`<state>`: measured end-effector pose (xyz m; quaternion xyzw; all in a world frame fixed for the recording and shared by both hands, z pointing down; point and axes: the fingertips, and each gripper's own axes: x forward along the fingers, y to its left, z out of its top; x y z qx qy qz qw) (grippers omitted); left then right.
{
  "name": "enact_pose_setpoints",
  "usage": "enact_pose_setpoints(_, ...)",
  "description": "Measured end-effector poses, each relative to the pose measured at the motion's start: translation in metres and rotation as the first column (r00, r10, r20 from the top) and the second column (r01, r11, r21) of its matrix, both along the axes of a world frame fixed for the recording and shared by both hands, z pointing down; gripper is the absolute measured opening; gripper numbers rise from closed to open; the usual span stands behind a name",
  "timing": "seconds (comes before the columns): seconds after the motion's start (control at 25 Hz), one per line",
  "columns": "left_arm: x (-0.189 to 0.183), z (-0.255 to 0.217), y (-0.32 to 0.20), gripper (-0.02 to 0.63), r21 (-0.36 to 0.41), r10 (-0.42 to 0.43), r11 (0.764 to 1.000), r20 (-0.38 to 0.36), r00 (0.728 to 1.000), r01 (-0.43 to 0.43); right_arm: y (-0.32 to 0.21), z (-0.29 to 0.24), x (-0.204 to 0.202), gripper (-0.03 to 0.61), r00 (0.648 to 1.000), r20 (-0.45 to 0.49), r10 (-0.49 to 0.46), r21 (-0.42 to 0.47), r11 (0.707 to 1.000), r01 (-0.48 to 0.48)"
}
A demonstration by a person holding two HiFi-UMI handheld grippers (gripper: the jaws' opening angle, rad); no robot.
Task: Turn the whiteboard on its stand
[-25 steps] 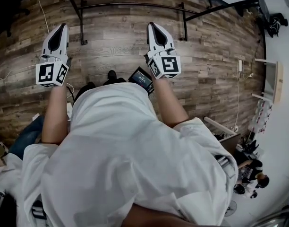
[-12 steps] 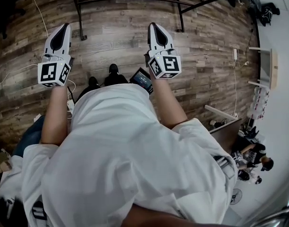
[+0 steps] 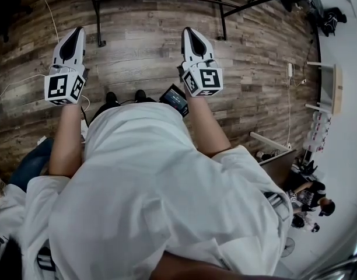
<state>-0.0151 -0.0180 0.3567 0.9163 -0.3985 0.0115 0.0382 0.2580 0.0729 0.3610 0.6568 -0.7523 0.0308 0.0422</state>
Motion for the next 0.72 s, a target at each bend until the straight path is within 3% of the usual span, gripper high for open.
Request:
enact_pose_setpoints(0.32, 0.052, 0.003, 0.017, 0.012, -0.003, 0.046, 0.999, 0.020, 0.999, -0.046, 0.015, 0.006, 0.041, -0.002, 1.000, 0.017, 0.025, 0.015, 1.000, -0.025)
enact_pose_setpoints(0.72, 0.065, -0.002, 0.016, 0.012, 0.000, 0.034, 0.999, 0.019, 0.999, -0.034, 0.022, 0.008, 0.055, -0.002, 0.999, 0.020, 0.031, 0.013, 0.999, -0.032)
